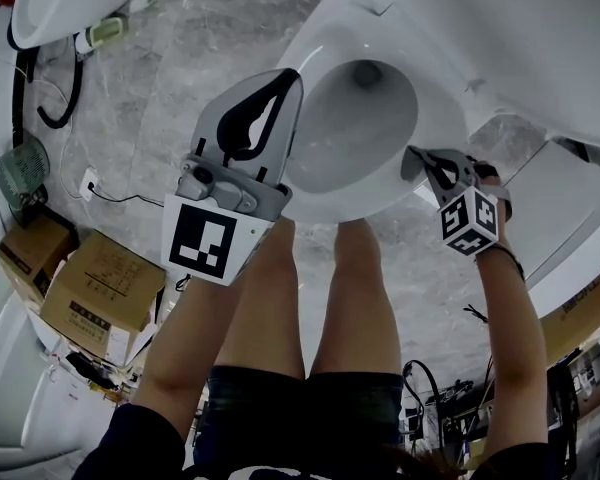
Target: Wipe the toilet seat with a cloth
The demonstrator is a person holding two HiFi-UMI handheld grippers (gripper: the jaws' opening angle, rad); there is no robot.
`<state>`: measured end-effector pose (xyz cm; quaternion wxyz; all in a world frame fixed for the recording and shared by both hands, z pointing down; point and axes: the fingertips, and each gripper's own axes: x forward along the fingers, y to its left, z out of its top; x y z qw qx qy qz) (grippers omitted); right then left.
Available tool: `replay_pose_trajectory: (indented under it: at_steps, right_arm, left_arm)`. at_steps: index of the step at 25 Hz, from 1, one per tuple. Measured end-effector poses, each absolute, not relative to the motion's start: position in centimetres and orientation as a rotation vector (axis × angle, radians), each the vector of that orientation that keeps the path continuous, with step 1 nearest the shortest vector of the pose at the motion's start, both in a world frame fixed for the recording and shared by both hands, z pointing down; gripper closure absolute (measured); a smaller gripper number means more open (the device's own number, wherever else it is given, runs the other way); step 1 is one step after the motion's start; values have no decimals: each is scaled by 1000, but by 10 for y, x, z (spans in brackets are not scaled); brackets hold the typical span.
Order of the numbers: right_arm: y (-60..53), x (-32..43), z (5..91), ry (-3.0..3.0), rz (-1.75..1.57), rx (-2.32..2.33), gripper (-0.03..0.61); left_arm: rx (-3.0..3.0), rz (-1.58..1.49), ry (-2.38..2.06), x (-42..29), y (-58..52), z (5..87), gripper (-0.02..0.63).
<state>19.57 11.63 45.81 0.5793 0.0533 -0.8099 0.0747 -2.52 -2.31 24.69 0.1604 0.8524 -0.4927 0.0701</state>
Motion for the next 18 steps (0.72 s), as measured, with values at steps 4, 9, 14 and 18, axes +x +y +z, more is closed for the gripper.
replay_pose_trajectory:
  at_steps: [4, 9, 14, 18]
  right_arm:
    - [119, 205, 455, -1905, 124, 122, 543]
    - [27, 216, 447, -1915, -46, 299, 543]
    - [-4, 224, 436, -1930, -63, 387, 543]
    - [19, 239, 439, -1935, 34, 474, 543]
  left_arm:
    - [2442, 203, -1395, -20, -23, 246, 594]
    - [2455, 217, -1384, -14, -24, 246, 594]
    - [2457, 213, -1377, -8, -19, 244, 594]
    - [2459, 213, -1361, -1, -19, 246, 594]
